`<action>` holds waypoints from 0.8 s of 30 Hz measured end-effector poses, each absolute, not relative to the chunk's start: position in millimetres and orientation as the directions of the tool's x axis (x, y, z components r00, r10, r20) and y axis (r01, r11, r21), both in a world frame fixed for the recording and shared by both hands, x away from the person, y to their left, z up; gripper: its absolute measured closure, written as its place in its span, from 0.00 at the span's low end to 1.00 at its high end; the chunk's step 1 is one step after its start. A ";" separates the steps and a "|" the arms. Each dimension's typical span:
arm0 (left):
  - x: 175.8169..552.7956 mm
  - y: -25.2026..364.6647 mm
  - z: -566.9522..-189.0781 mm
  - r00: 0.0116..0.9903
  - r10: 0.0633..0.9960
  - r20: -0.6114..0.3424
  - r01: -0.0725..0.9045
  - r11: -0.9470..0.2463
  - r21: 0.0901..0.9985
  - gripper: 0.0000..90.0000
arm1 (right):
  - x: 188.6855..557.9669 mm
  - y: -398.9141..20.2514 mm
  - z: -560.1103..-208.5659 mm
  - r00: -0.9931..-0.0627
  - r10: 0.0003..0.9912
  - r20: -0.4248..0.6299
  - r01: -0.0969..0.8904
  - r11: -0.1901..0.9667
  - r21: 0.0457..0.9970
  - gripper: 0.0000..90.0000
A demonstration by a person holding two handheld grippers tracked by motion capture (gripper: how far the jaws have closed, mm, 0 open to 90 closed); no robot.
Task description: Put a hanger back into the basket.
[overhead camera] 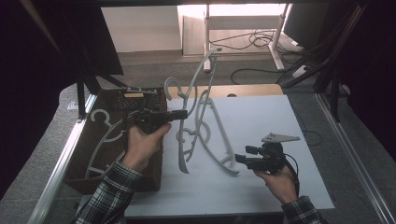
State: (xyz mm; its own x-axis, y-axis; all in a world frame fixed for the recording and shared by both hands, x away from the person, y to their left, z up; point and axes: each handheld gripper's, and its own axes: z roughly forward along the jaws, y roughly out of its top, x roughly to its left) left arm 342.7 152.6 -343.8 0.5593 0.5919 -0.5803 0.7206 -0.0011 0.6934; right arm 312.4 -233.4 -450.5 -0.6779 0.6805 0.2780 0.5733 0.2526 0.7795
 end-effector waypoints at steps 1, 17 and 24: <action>343.6 155.5 -340.8 0.559 0.595 -0.578 0.721 -0.004 0.693 0.90 | 312.5 -232.4 -451.5 -0.675 0.681 0.284 0.581 0.254 0.773 0.40; 344.2 224.3 -287.4 0.575 0.682 -0.452 0.703 -0.130 0.699 0.90 | 313.0 -224.5 -456.4 -0.697 0.672 0.251 0.570 0.307 0.762 0.40; 337.5 259.4 -283.2 0.557 0.739 -0.379 0.708 -0.184 0.682 0.90 | 312.9 -222.1 -457.4 -0.700 0.668 0.251 0.576 0.321 0.751 0.40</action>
State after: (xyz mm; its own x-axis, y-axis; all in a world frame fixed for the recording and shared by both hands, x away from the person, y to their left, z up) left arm 337.5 259.4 -283.2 0.5574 0.7388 -0.3789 0.7078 -0.1841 0.6820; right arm 312.9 -222.1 -457.4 -0.7001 0.6684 0.2511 0.5764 0.3215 0.7513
